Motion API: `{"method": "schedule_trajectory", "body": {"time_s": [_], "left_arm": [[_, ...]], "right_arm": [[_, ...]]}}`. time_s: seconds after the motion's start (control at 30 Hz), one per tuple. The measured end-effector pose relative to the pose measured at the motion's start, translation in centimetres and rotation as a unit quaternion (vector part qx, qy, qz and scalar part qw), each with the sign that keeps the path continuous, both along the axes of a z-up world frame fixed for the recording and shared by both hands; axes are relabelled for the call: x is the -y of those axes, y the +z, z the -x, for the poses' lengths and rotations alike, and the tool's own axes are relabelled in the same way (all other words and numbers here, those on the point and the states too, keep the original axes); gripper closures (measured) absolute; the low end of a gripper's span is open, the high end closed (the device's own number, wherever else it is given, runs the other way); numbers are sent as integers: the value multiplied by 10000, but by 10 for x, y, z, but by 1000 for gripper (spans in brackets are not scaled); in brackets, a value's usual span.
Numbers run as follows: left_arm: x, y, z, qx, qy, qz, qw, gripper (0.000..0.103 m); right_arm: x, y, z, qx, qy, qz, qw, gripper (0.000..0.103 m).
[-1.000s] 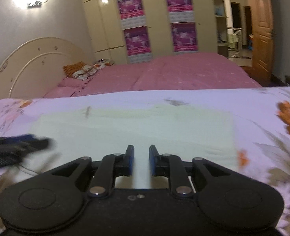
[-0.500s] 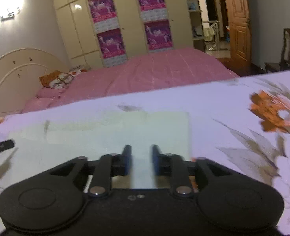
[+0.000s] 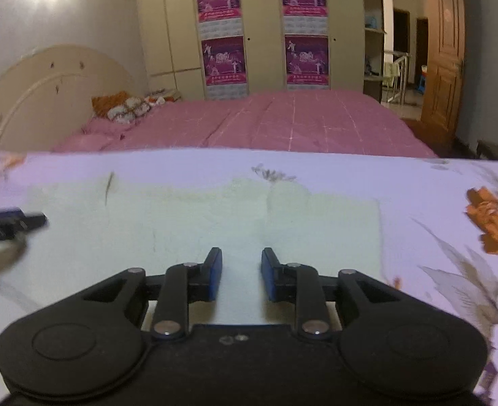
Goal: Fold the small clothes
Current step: 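Lay the folded hem down and open both grippers, then move both open grippers along the sweater to its folded end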
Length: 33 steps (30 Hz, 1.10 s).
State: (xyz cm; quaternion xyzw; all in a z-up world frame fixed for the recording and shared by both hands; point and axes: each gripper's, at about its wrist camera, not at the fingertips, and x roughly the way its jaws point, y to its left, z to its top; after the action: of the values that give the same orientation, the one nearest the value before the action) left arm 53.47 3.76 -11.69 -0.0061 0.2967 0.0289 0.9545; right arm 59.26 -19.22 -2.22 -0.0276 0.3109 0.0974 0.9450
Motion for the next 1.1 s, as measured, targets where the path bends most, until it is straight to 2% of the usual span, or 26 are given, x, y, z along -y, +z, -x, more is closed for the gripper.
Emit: {"method": "schedule_trajectory", "body": {"time_s": [0.1, 0.2, 0.3, 0.37, 0.4, 0.47, 0.5, 0.6, 0.67, 0.7, 0.8, 0.93, 1.0, 1.1], "left_arm": [[-17, 2, 25, -12, 91, 260, 9996, 40], [-25, 1, 31, -41, 136, 336, 9993, 38], [-22, 11, 37, 37, 169, 201, 9996, 39], [-20, 4, 38, -166, 171, -14, 9997, 38], [-22, 3, 40, -143, 186, 81, 9997, 37], [-25, 9, 37, -197, 262, 183, 9993, 37], [-27, 12, 39, -180, 279, 231, 9992, 37], [-26, 12, 52, -183, 205, 145, 9995, 37], [-28, 6, 55, -296, 231, 182, 9991, 37], [-29, 4, 57, -304, 258, 216, 9990, 37], [-24, 2, 63, -384, 255, 34, 9989, 37], [-27, 11, 83, -400, 232, 76, 9989, 37], [-31, 14, 107, -364, 143, 170, 9991, 37], [-37, 16, 150, -381, -72, 288, 9988, 37]], "right_arm": [[12, -1, 23, 1, -58, 111, 9999, 78], [18, -4, 38, 51, -71, 135, 9999, 77], [15, 5, 34, -21, -100, 185, 9998, 77], [16, 14, 37, 157, -115, 116, 9997, 74], [18, 14, 38, 188, -149, 146, 9996, 70], [21, -2, 31, -133, -247, 333, 9991, 72], [24, -2, 33, -69, -247, 260, 9993, 72], [29, 9, 45, 54, -345, 157, 9993, 71], [30, 5, 45, -43, -379, 180, 9991, 72], [30, 0, 41, -146, -403, 231, 9988, 72], [26, -5, 32, -69, -408, 555, 9976, 74], [38, 5, 26, -178, -598, 352, 9974, 75], [51, 18, 48, -72, -616, 43, 9981, 70], [73, 24, 90, -132, -586, -155, 9981, 70]]}}
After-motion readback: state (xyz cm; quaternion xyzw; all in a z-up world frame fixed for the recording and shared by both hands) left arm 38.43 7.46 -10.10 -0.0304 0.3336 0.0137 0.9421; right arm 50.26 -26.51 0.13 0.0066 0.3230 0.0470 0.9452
